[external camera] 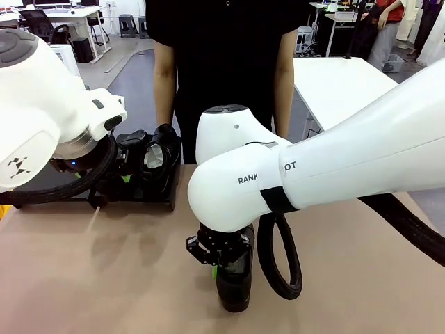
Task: Organize the shoes by placing them on the stand.
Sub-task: Pick up one Shoe and place it in the middle of the table.
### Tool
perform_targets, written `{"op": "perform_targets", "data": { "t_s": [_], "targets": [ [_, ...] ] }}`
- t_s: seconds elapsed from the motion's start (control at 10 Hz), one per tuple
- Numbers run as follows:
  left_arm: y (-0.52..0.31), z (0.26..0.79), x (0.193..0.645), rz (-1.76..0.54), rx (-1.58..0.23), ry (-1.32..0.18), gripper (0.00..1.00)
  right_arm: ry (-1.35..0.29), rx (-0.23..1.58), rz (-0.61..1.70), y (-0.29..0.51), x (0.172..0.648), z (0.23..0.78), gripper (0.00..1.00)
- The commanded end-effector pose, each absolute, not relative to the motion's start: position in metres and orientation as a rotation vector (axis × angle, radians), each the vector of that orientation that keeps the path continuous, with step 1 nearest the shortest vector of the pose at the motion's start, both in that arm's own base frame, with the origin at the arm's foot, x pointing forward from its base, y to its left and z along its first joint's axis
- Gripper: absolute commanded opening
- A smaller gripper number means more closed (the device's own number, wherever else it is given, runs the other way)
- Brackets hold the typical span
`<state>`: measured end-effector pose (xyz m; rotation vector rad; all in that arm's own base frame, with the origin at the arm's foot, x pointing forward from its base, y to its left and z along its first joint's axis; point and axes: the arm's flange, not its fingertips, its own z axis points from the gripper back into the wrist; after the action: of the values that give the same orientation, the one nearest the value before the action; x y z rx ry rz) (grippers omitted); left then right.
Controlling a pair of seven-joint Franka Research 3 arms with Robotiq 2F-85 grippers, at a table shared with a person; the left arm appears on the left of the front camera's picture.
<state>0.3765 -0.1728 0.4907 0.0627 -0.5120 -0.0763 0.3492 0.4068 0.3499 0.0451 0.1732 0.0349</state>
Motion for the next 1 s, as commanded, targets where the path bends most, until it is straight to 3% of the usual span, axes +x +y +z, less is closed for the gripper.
{"op": "perform_targets", "data": {
  "t_s": [0.0,0.5,0.6,0.9],
  "targets": [
    [-0.171,0.493,0.377,-0.087,0.067,-0.506,1.00,0.195,0.055,0.077,0.403,0.354,0.346,0.00],
    [-0.171,0.493,0.377,-0.087,0.067,-0.506,1.00,0.222,-0.003,0.131,0.399,0.349,0.352,0.89],
    [-0.171,0.493,0.377,-0.087,0.067,-0.506,1.00,0.217,-0.010,0.128,0.396,0.349,0.355,1.00],
    [-0.171,0.493,0.377,-0.087,0.067,-0.506,1.00,0.183,0.099,0.135,0.390,0.348,0.368,1.00]
  ]
}}
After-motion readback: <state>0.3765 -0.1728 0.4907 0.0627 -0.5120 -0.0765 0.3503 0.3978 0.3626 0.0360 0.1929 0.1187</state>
